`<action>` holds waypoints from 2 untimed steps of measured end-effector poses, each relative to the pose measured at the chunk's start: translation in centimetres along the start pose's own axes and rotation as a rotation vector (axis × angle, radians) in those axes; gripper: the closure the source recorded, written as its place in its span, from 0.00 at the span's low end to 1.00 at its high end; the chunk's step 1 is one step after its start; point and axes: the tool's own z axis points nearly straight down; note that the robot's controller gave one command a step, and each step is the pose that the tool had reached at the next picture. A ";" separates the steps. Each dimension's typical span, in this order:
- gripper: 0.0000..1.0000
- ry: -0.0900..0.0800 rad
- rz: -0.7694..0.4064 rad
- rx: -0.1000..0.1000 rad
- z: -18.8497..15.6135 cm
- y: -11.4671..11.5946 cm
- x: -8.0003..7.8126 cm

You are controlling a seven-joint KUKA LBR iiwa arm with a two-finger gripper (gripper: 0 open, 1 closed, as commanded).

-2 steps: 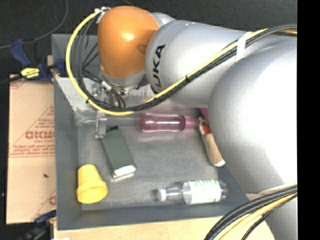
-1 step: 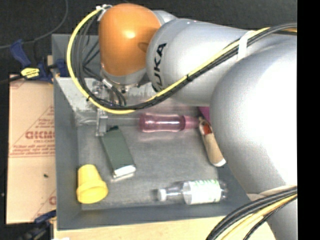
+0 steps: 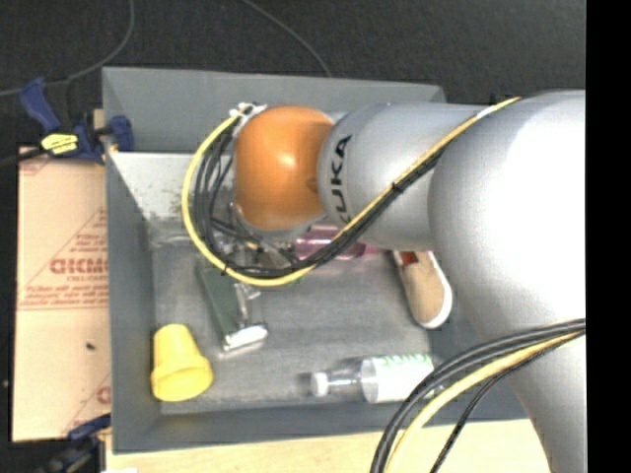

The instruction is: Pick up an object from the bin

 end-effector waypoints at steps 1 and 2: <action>0.00 -0.011 -0.071 0.003 -6.9 -1.2 0.5; 0.00 -0.007 -0.708 0.003 -3.2 1.5 -2.8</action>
Offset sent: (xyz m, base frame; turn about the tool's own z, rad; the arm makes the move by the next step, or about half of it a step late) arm 0.0286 0.0447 0.0118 -1.0367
